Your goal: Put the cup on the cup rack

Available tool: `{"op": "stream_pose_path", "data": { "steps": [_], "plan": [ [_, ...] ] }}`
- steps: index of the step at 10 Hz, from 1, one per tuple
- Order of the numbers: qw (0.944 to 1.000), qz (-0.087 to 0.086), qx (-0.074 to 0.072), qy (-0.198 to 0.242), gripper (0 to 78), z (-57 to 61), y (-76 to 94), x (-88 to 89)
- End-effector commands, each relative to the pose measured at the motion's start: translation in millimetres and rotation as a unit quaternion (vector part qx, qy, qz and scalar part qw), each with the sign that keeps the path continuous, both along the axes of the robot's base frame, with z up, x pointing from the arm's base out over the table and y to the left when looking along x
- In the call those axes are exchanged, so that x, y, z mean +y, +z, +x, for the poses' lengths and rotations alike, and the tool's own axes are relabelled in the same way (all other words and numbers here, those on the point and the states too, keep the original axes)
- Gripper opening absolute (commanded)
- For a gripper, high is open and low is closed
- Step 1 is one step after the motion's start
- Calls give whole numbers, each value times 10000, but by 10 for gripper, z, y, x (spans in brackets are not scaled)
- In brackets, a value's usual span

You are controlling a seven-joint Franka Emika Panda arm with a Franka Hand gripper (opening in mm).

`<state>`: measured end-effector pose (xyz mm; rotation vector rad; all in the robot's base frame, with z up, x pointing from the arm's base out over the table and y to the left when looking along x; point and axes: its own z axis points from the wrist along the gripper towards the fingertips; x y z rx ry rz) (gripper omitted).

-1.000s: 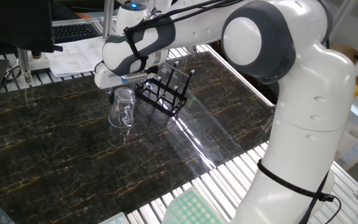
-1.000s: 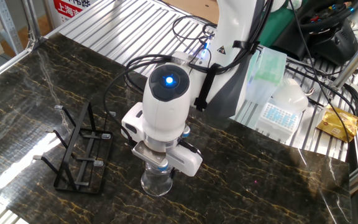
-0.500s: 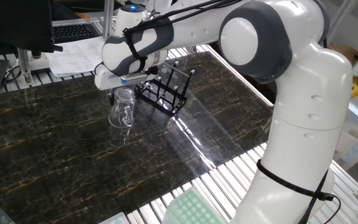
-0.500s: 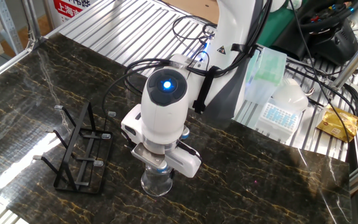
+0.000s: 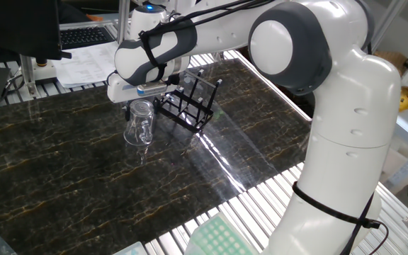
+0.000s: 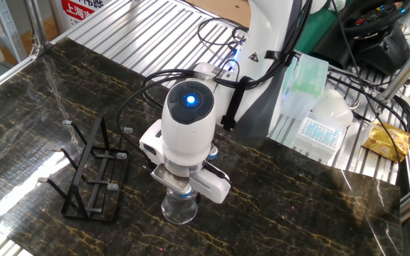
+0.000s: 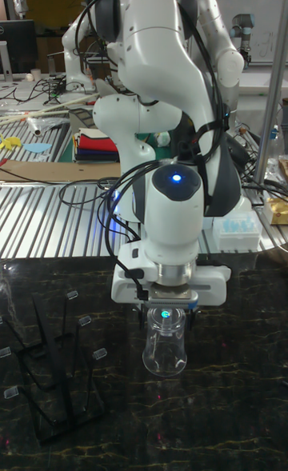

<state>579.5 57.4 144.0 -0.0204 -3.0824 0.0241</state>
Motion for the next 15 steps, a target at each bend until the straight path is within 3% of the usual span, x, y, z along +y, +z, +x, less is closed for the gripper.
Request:
{"op": "stream_pose_path", "data": {
  "steps": [1,7,8,15],
  "plan": [
    [10000,-8,-4,56,774,8,14,-1],
    [10000,-47,4,68,774,8,14,-1],
    [10000,-51,4,67,12,8,14,-1],
    [10000,-51,4,67,12,8,14,-1]
  ]
}}
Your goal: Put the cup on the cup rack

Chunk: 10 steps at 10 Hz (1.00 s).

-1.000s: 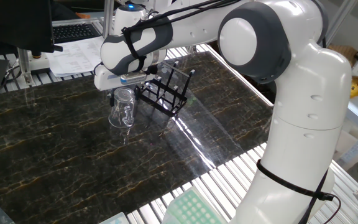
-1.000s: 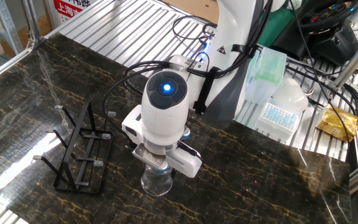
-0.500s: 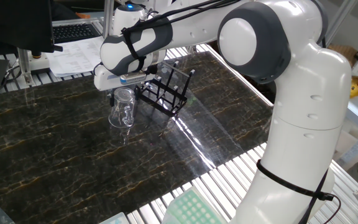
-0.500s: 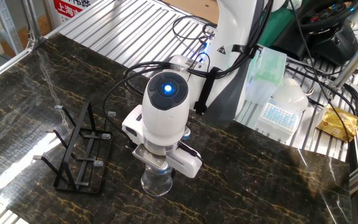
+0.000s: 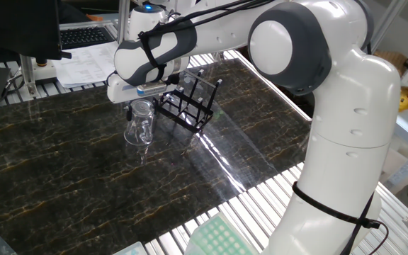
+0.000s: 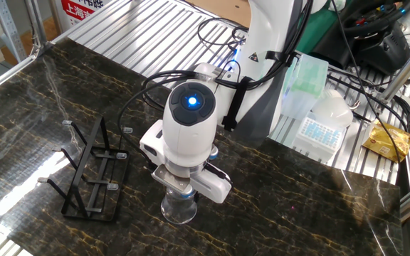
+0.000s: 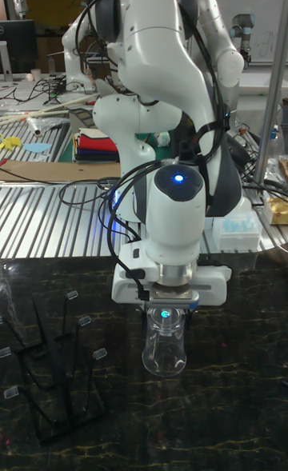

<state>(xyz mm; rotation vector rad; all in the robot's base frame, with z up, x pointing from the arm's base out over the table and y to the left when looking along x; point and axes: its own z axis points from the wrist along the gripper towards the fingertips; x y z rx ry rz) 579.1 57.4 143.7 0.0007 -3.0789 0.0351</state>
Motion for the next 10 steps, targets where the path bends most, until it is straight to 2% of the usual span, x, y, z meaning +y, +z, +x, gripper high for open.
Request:
{"op": "stream_pose_path", "data": {
  "steps": [1,4,5,10],
  "plan": [
    [10000,-18,-14,-2,12,12,16,-2],
    [10000,-18,-14,-2,12,12,16,-2],
    [9999,-38,110,-66,12,103,391,26],
    [9998,-78,109,-171,12,156,776,-18]
  ]
}}
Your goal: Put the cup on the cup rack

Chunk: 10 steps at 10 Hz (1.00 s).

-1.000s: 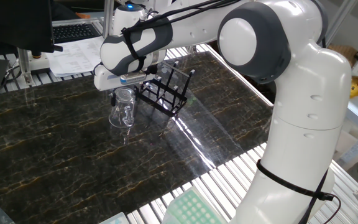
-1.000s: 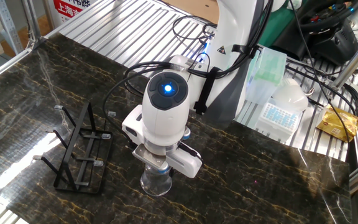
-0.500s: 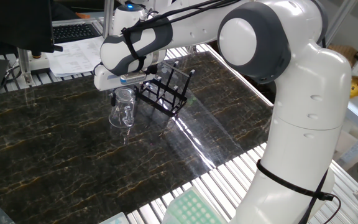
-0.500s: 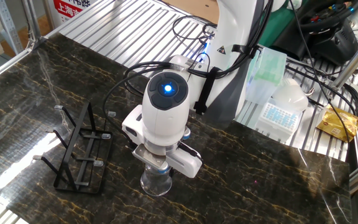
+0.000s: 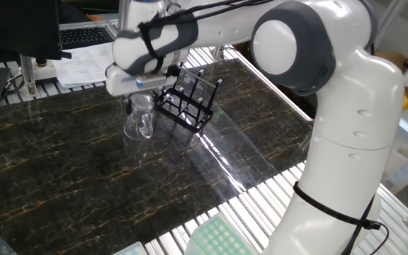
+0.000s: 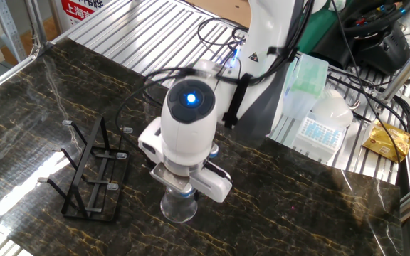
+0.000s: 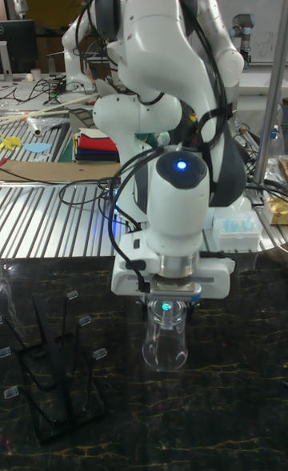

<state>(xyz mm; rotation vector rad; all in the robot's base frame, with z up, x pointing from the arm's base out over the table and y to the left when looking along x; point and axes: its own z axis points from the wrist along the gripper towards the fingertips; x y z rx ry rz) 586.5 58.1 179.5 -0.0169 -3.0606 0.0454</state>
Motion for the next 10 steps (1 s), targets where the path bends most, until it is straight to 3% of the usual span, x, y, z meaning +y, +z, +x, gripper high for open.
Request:
{"op": "stream_pose_path", "data": {
  "steps": [1,5,10],
  "plan": [
    [9998,-52,14,-165,12,90,518,-45],
    [9993,-56,-58,-364,12,92,884,-169],
    [9982,-62,-234,-540,12,150,1029,-313]
  ]
}}
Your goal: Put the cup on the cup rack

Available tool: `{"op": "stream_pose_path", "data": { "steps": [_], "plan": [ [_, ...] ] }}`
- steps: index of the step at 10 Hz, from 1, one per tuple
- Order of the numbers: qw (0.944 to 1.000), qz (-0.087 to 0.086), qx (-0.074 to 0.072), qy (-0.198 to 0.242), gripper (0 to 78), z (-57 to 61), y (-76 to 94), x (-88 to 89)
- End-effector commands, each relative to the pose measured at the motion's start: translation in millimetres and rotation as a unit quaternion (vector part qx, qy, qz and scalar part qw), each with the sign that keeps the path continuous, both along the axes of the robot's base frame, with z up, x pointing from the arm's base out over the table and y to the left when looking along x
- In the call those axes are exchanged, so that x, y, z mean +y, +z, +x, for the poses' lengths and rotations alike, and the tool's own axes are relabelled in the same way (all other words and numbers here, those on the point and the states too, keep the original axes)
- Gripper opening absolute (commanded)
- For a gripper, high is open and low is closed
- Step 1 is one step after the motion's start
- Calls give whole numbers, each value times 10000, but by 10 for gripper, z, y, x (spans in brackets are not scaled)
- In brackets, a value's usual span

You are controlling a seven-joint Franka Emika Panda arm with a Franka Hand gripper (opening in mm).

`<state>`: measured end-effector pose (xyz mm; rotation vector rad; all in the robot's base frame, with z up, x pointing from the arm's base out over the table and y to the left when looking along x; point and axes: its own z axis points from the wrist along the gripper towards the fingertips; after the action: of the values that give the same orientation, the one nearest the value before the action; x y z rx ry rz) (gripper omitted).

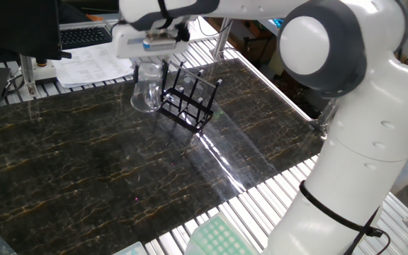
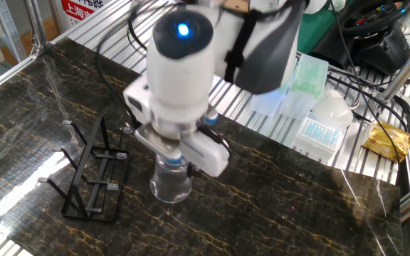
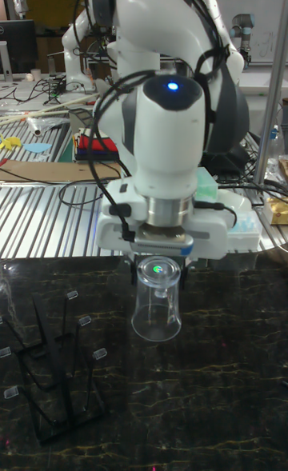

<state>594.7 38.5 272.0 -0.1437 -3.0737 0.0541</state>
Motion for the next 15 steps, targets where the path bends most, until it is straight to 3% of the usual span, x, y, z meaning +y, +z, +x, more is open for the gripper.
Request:
{"op": "stream_pose_path", "data": {
  "steps": [1,3,6,15],
  "plan": [
    [9998,-22,-145,-131,12,68,105,-117],
    [9999,-43,-122,-74,12,222,174,-309],
    [9997,-133,-119,-136,12,330,229,-495],
    [9991,-333,-189,-162,12,468,235,-576]
  ]
}}
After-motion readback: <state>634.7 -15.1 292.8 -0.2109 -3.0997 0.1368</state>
